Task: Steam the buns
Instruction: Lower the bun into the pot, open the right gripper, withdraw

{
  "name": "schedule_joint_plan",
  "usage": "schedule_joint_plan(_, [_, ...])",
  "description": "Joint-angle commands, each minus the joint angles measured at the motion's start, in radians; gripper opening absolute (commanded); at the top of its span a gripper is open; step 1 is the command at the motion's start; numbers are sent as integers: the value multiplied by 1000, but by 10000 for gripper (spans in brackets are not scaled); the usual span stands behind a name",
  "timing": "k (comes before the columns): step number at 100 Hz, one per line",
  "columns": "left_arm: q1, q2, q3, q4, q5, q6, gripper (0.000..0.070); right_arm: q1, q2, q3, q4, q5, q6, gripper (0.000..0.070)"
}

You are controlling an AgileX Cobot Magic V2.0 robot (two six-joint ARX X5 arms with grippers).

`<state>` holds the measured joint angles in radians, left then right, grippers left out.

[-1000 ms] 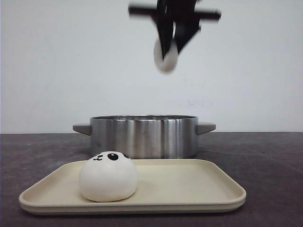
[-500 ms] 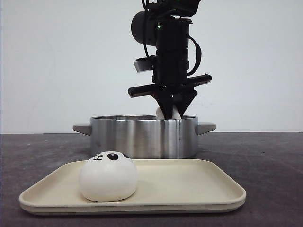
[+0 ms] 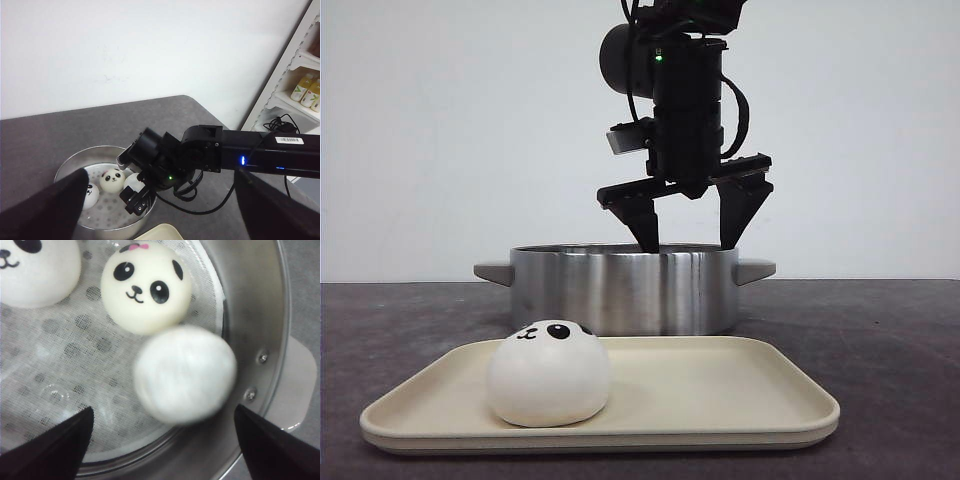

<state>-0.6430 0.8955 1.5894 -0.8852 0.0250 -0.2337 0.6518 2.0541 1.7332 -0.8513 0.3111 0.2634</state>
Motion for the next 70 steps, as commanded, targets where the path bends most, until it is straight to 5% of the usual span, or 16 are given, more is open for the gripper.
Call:
schedule_joint_plan(1, [-7,8,19,4,1,13,556,6,9,48,-5,5,-10,570])
schedule_joint_plan(14, [-7,18,18,-47,1,20,556,8,-16,161,-68,38,-22,558])
schedule_joint_plan(21, [-7,34,17,-99,0,24,556,14,-40,248,-111,40,-37,487])
schedule_joint_plan(27, [-7,50,8,-139,0,24,556,24,-72,326,-151,37,-39,338])
schedule_joint_plan(35, [-7,66,-28,-159,1,24,556,50,-130,412,-182,27,-46,0])
schedule_joint_plan(70, [-8,107,-362,-71,58,-43,557,273,-487,480,-240,72,-53,16])
